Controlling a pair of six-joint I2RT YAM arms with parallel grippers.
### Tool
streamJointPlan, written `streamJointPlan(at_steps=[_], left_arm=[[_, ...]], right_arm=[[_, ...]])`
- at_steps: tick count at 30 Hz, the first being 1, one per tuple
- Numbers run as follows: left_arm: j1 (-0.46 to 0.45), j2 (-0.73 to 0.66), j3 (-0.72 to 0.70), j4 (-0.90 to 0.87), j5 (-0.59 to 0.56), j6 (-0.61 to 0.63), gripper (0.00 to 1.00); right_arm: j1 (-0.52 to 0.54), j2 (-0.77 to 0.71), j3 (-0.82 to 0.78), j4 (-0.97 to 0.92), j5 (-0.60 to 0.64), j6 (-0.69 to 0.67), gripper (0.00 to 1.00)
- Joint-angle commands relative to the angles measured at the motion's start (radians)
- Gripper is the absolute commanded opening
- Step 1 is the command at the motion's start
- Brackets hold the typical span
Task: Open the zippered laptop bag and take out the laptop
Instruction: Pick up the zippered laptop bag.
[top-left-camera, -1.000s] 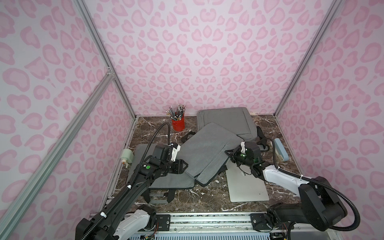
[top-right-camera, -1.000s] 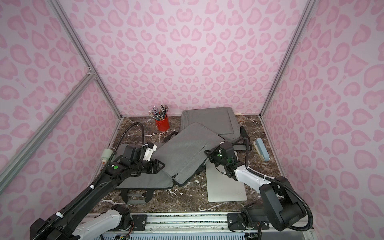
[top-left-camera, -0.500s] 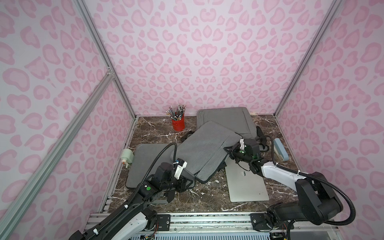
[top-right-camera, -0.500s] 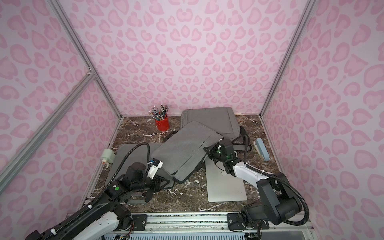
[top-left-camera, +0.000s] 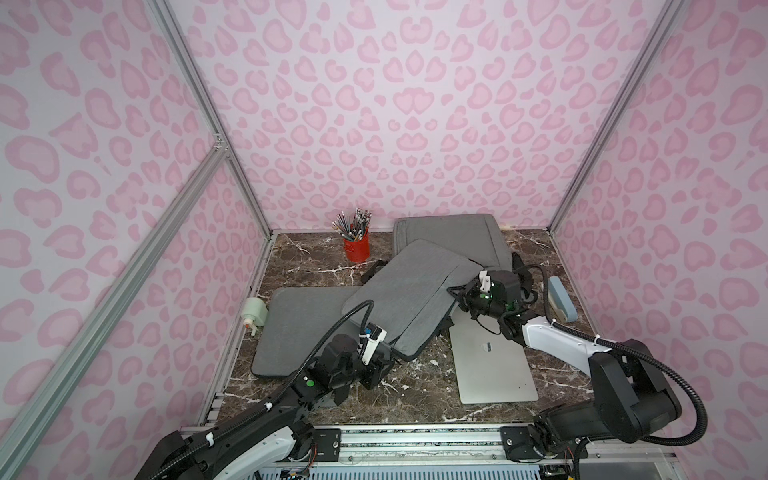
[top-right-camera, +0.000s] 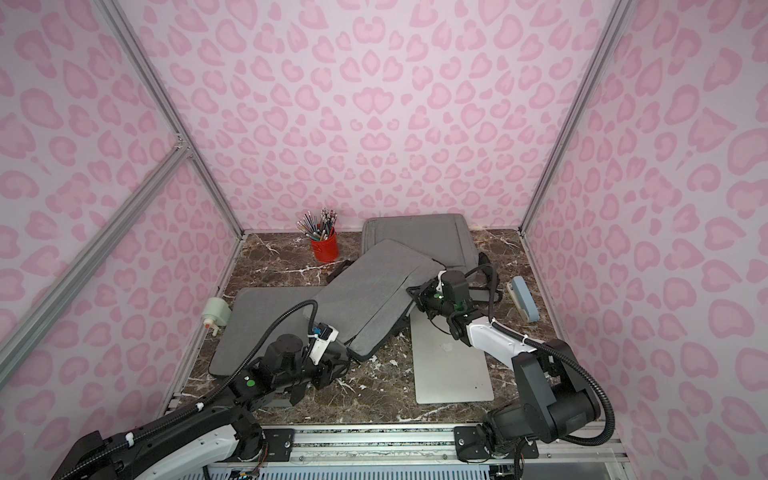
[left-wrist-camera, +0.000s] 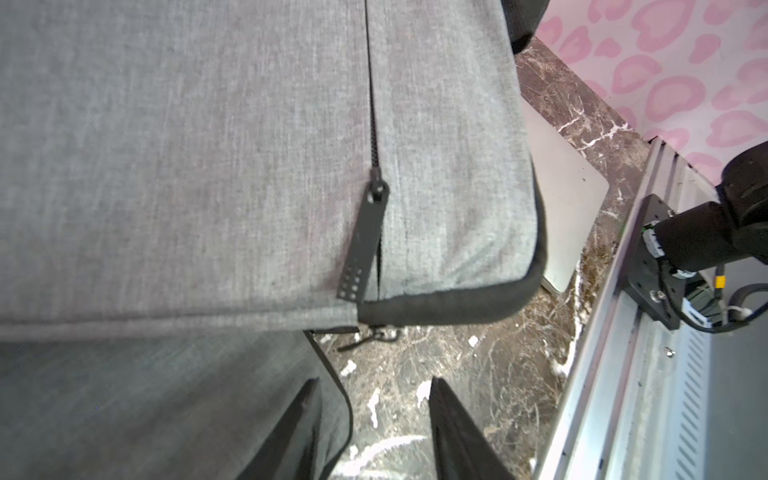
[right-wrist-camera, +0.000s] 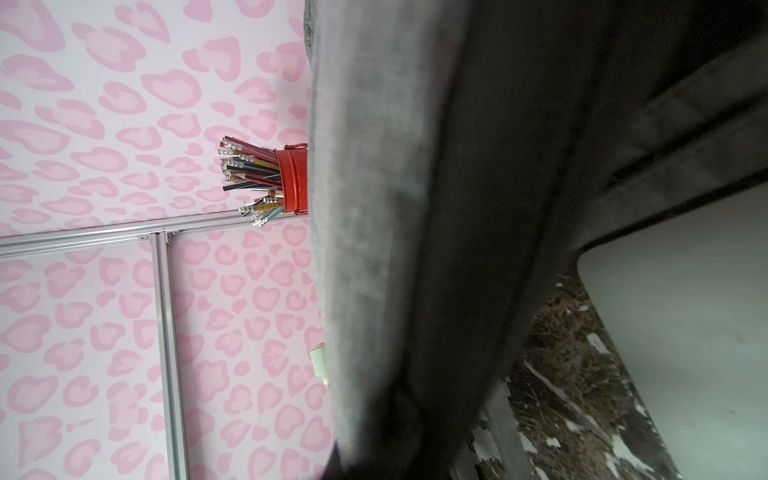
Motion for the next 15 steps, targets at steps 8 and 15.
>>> streamJointPlan(at_steps=[8, 15], left_arm=[[-0.001, 0.165, 0.015, 0.256, 0.033, 0.128, 0.41], [-0.002, 0.242, 0.040, 0.315, 0.095, 0.135, 0.31]], right_arm=[[-0.024, -0.003, 0.013, 0.058, -0.021, 0.002, 0.00], [-0.034, 0.002, 0.006, 0.070, -0.034, 0.009, 0.00]])
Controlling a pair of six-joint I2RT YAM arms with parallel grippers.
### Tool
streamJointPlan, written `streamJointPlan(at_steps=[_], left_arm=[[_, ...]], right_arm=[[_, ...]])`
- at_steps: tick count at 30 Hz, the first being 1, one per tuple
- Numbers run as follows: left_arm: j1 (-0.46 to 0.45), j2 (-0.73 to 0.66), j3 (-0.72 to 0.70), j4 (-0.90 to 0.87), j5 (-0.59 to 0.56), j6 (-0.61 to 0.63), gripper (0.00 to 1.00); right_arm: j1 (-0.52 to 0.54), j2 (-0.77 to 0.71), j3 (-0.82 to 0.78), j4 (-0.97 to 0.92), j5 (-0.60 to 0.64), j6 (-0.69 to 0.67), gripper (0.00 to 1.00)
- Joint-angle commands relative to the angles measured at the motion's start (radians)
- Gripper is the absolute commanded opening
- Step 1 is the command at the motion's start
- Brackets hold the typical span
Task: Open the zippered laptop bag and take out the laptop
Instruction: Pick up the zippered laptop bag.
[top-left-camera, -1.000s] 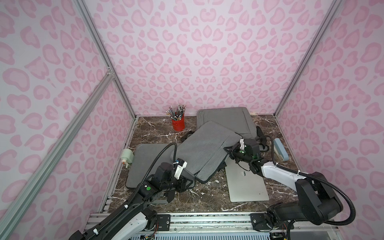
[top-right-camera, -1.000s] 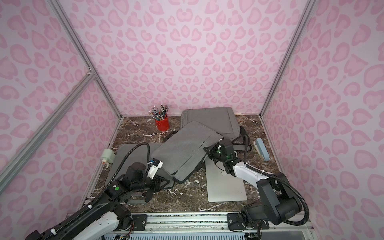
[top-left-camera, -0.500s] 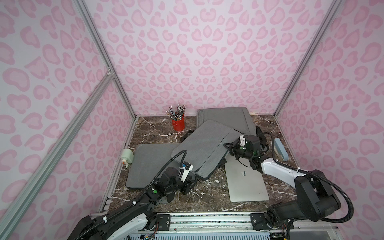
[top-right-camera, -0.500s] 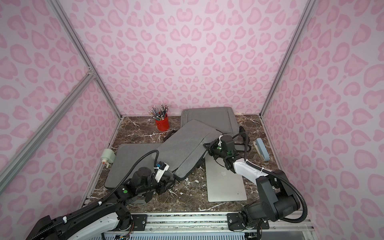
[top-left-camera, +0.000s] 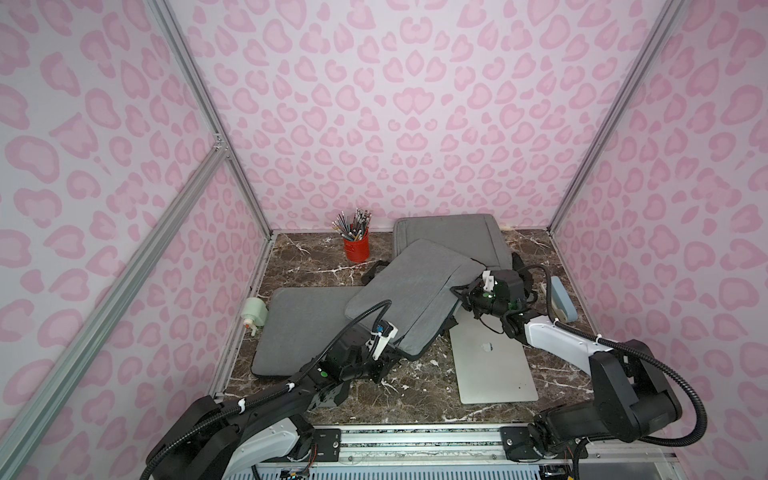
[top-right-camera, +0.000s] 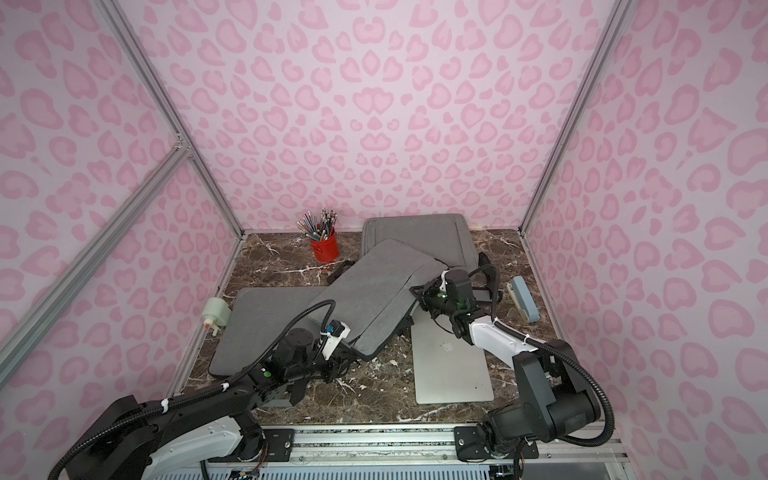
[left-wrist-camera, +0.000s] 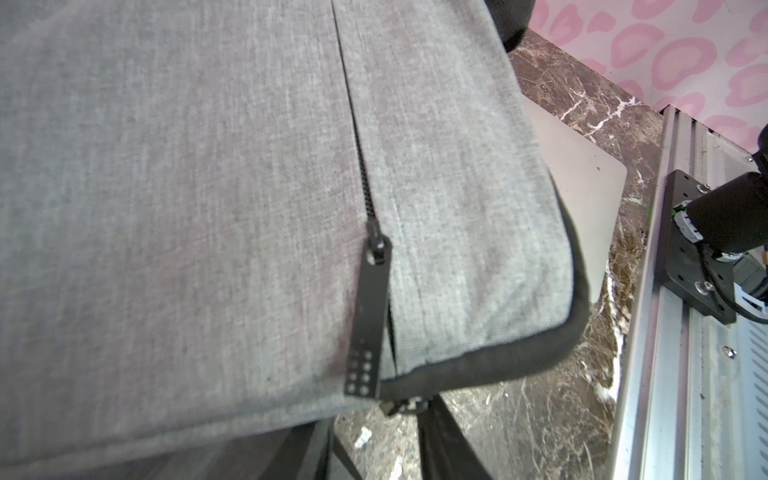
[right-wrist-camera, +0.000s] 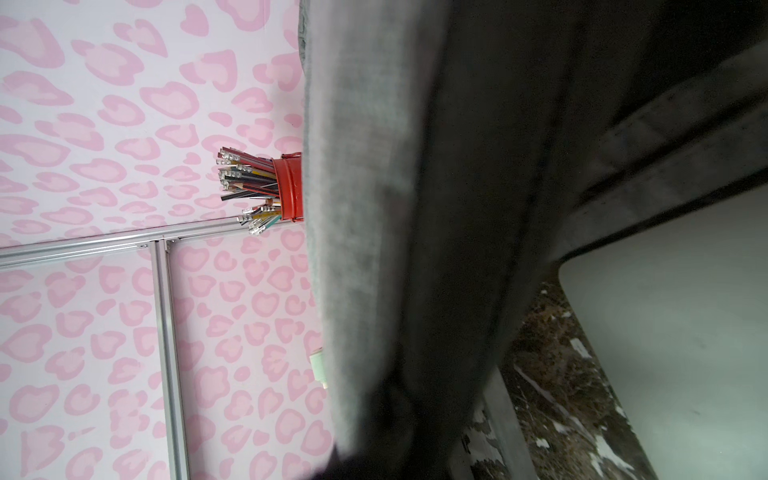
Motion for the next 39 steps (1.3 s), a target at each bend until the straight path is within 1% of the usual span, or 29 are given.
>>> streamJointPlan(at_steps=[1, 11, 15, 16, 22, 25, 29, 34, 39], left_arm=[[0.000, 0.034, 0.021, 0.098, 0.057, 0.023, 0.28], [0.000, 0.078, 0.043, 0.105, 0.087, 0.033, 0.12], [0.000, 0.074, 0.044, 0.087, 0.094, 0.024, 0.03], [0.000, 0.069, 0.042, 0.082, 0.094, 0.022, 0.02], [-0.018, 0.033, 0.063, 0.001, 0.113, -0.006, 0.02], [-0.048, 0.020, 0.078, -0.034, 0.111, -0.022, 0.02], [-0.105, 0.011, 0.104, -0.101, 0.084, -0.011, 0.02], [-0.155, 0.043, 0.166, -0.164, 0.083, -0.015, 0.02], [-0.205, 0.117, 0.262, -0.202, 0.075, -0.061, 0.02]], right_arm=[[-0.006, 0.001, 0.004, 0.085, -0.012, 0.016, 0.00], [-0.017, 0.001, 0.002, 0.088, -0.016, 0.020, 0.00], [-0.023, -0.002, 0.000, 0.083, -0.013, 0.017, 0.00], [-0.024, -0.002, -0.001, 0.081, -0.009, 0.018, 0.00], [-0.023, -0.009, -0.004, 0.058, 0.030, 0.020, 0.00], [-0.024, -0.015, -0.007, 0.047, 0.061, 0.020, 0.00], [-0.014, -0.024, -0.019, 0.044, 0.105, 0.036, 0.00], [0.016, -0.040, -0.024, 0.021, 0.175, 0.049, 0.00], [0.043, -0.054, -0.035, 0.021, 0.221, 0.061, 0.00]])
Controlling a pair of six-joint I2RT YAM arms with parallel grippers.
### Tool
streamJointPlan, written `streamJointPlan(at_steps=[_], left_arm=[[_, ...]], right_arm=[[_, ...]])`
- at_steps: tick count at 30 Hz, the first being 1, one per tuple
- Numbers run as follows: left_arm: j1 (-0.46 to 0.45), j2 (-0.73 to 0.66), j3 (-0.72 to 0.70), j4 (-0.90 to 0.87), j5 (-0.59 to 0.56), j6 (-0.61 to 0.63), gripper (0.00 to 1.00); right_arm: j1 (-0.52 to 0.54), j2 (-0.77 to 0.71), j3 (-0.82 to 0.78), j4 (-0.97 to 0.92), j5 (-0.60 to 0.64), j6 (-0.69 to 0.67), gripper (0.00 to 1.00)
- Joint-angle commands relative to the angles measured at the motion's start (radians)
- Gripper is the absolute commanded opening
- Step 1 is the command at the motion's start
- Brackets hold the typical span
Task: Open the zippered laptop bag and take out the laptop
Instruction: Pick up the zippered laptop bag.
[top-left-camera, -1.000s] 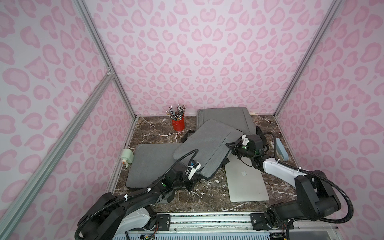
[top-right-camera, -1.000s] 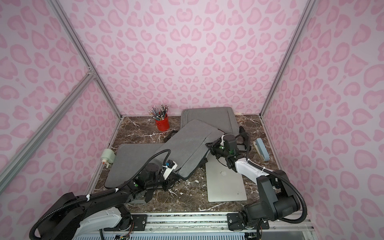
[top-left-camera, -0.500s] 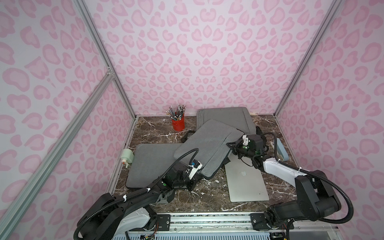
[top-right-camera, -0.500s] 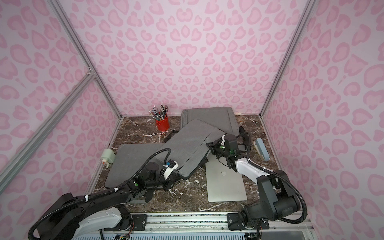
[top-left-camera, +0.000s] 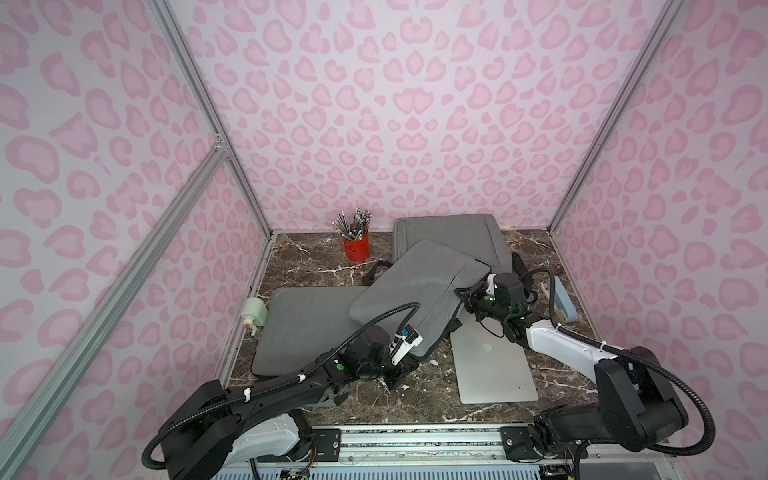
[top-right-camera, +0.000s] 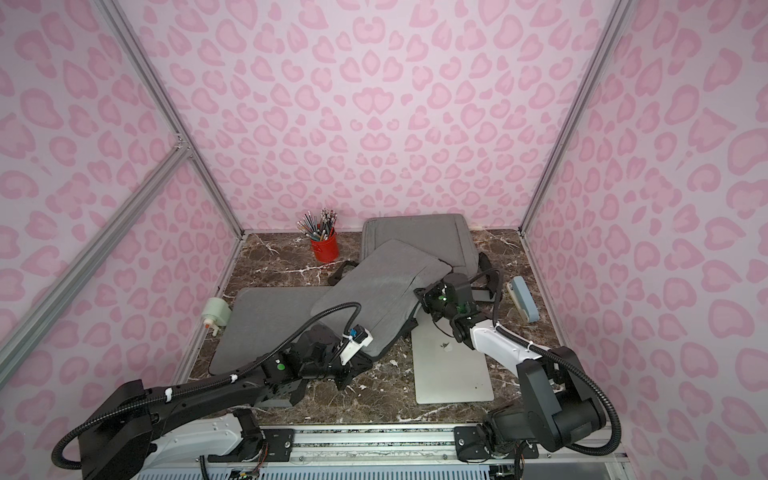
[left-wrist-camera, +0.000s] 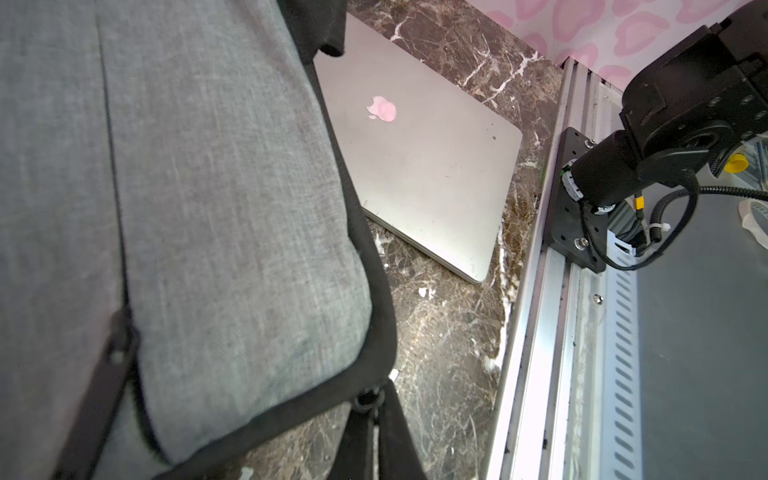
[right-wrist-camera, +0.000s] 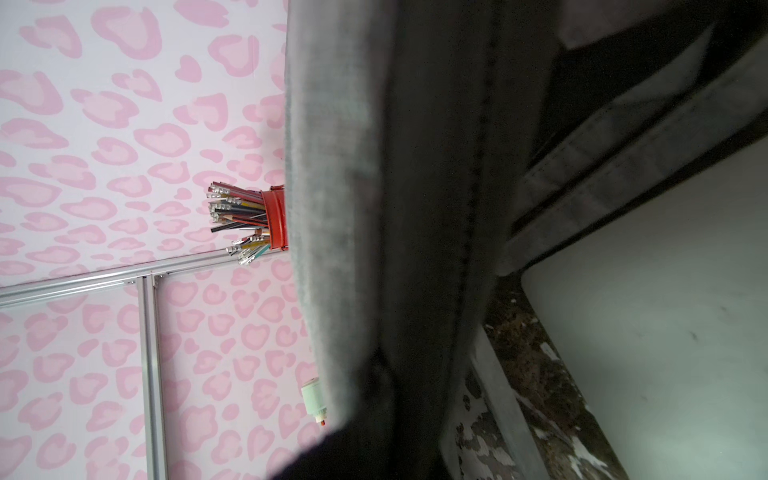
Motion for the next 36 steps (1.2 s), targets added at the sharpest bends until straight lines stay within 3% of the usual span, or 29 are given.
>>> streamJointPlan(at_steps=[1, 11, 20, 25, 32, 36], left_arm=[[-0.024, 0.045, 0.064, 0.008, 0.021, -0.042, 0.02], [-0.062, 0.136, 0.194, -0.070, -0.033, -0.222, 0.03], [-0.111, 0.308, 0.344, -0.163, -0.081, -0.289, 0.10], [-0.105, 0.282, 0.372, -0.254, -0.115, -0.289, 0.21], [-0.057, 0.202, 0.370, -0.399, -0.104, -0.388, 0.44], [-0.017, 0.120, 0.367, -0.478, -0.128, -0.465, 0.50]], right_arm=[[0.020, -0.009, -0.009, 0.060, 0.087, 0.029, 0.00], [0.059, -0.054, -0.058, 0.058, 0.144, 0.054, 0.00], [0.061, -0.067, -0.079, 0.082, 0.142, 0.068, 0.00], [0.039, -0.079, -0.103, 0.111, 0.111, 0.064, 0.00], [0.022, -0.094, -0.111, 0.107, 0.096, 0.043, 0.00], [0.017, -0.098, -0.121, 0.114, 0.086, 0.035, 0.00]])
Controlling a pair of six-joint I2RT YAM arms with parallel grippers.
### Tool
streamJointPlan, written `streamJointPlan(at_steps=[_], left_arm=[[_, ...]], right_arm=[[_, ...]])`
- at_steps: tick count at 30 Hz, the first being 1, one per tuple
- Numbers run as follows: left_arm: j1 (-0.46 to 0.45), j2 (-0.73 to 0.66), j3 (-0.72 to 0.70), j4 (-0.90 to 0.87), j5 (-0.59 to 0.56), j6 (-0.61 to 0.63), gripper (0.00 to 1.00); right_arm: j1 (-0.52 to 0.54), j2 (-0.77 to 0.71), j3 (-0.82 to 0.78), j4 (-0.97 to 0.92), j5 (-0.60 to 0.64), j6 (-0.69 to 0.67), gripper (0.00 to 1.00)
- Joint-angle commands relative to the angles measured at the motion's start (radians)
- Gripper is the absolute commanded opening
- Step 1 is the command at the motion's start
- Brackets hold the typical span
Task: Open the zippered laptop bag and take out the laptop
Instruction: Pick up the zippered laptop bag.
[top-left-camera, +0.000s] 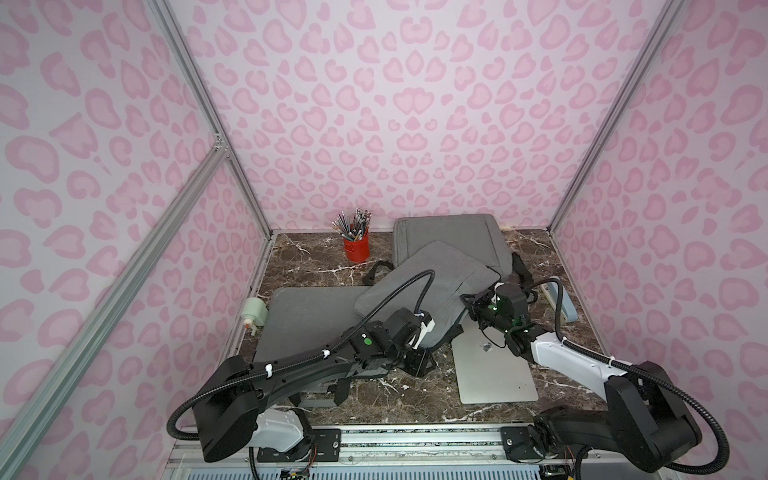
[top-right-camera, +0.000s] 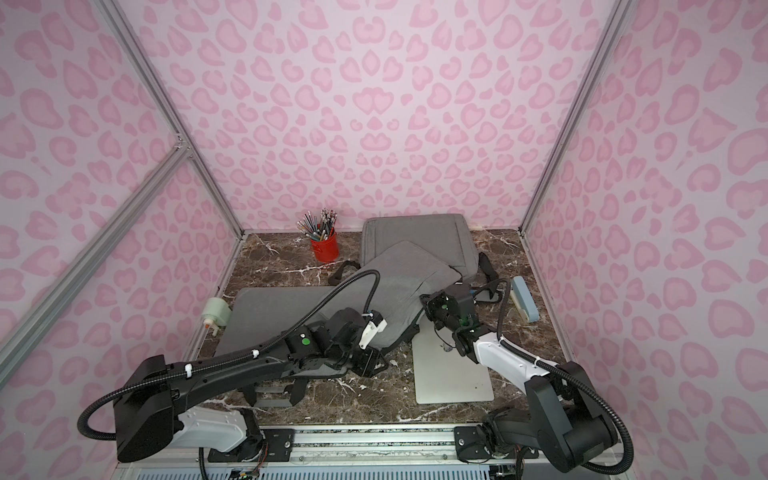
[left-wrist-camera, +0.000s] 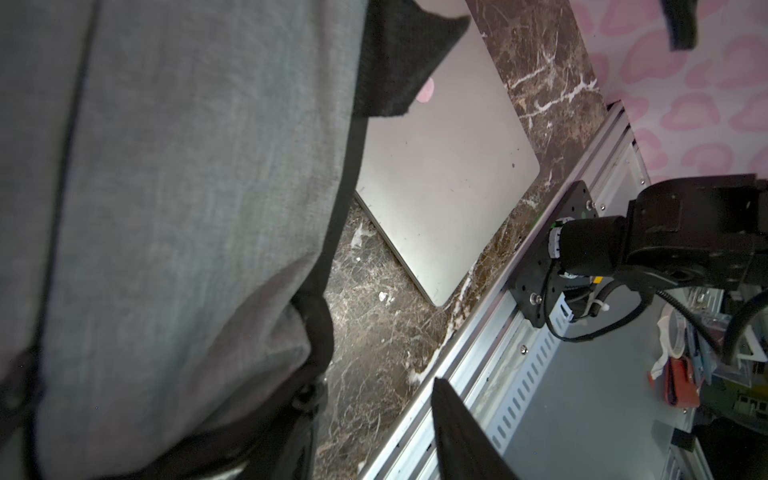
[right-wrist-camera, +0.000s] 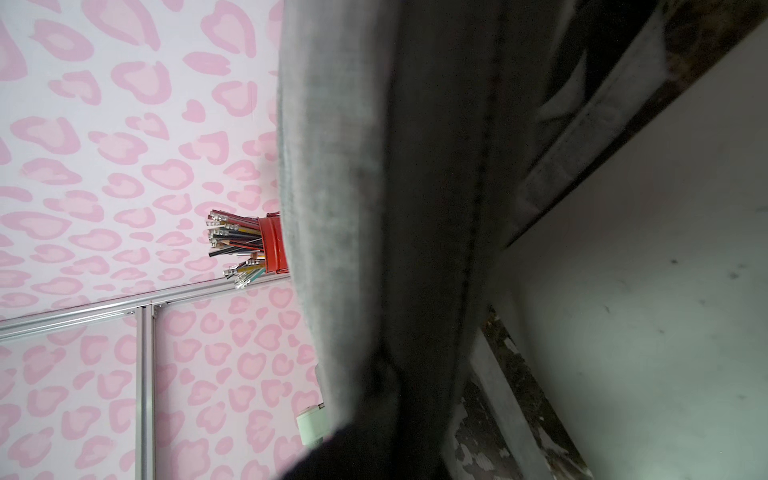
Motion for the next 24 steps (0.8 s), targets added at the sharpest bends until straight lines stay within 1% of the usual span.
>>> streamJointPlan(at_steps=[1, 5, 8, 12, 15, 17, 21, 24], left_arm=[[0.027, -0.058, 0.010, -0.077, -0.066, -0.086, 0.52], [0.053, -0.110, 0.005, -0.119, -0.091, -0.164, 0.55], [0.067, -0.145, -0.028, -0.153, -0.149, -0.233, 0.57], [0.114, -0.181, -0.100, -0.113, -0.188, -0.323, 0.61], [0.152, -0.172, -0.144, -0.038, -0.176, -0.376, 0.62], [0.166, -0.156, -0.174, 0.059, -0.165, -0.406, 0.62], [0.166, -0.114, -0.169, 0.158, -0.174, -0.424, 0.62], [0.172, -0.086, -0.193, 0.235, -0.175, -0.458, 0.63]], right_arm=[[-0.002, -0.003, -0.012, 0.076, -0.017, -0.002, 0.00], [-0.004, 0.005, -0.026, 0.102, -0.029, 0.005, 0.00], [-0.003, 0.008, -0.031, 0.116, -0.032, 0.009, 0.00], [-0.002, 0.012, -0.033, 0.131, -0.041, 0.014, 0.00], [-0.002, 0.011, -0.037, 0.140, -0.049, 0.016, 0.00], [-0.002, 0.009, -0.039, 0.146, -0.051, 0.018, 0.00], [-0.002, 0.006, -0.049, 0.158, -0.060, 0.023, 0.00], [-0.001, 0.006, -0.057, 0.165, -0.064, 0.026, 0.00]])
